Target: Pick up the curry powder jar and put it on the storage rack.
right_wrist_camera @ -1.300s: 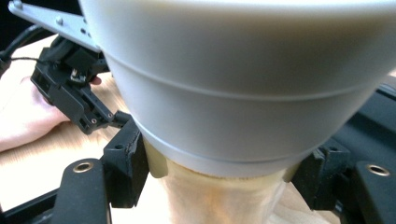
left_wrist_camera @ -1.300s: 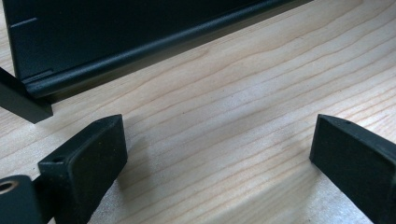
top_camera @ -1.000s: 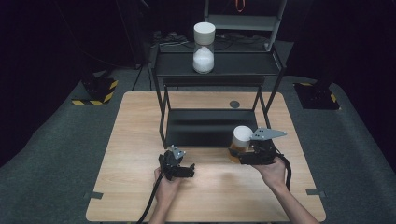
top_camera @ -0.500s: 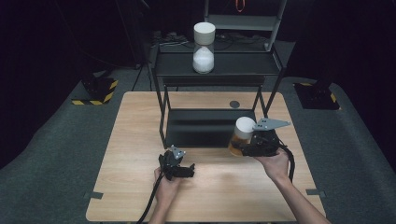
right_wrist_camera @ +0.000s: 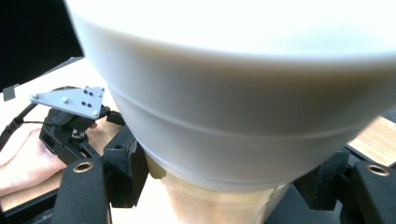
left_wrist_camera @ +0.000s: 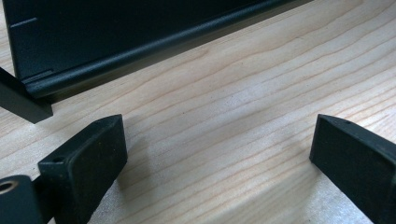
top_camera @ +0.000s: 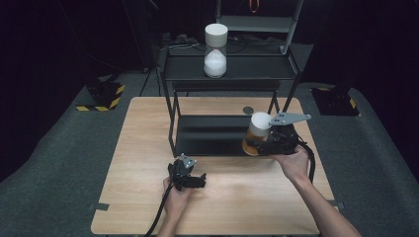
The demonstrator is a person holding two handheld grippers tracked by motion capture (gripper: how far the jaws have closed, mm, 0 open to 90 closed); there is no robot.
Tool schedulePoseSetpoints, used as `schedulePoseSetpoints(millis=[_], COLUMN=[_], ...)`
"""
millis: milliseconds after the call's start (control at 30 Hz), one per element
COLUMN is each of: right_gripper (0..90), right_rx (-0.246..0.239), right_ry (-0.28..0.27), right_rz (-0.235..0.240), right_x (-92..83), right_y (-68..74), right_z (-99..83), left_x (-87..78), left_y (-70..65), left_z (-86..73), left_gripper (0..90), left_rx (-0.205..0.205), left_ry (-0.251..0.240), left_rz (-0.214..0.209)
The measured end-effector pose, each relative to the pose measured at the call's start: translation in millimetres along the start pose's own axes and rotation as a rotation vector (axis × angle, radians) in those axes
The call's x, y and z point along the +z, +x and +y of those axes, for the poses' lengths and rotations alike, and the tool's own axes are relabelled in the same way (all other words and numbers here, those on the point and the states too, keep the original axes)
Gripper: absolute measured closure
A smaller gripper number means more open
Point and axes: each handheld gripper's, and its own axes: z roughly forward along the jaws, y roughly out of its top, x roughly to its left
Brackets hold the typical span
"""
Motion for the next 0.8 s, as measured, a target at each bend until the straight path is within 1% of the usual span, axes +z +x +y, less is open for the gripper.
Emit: schedulePoseSetpoints(millis=[200, 600, 800], right_gripper=[30.3, 30.5, 30.6], right_rx=[-0.009, -0.015, -0.023], right_ry=[-0.004, -0.013, -0.014], right_rz=[-0.004, -0.014, -0.027], right_x=[-4.9, -12.9, -17.4], right_y=[-3.4, -13.0, -13.9], right_z=[16.3, 55.6, 75.1], left_x=[0.0, 0.1, 0.1], left_y=[0.1, 0.1, 0.1], left_z=[0.1, -0.2, -0.2], left_gripper=[3.9, 3.9, 3.9], left_rx=[0.000, -0.001, 0.000], left_ry=[0.000, -0.001, -0.001], left_rz=[0.000, 0.000, 0.000])
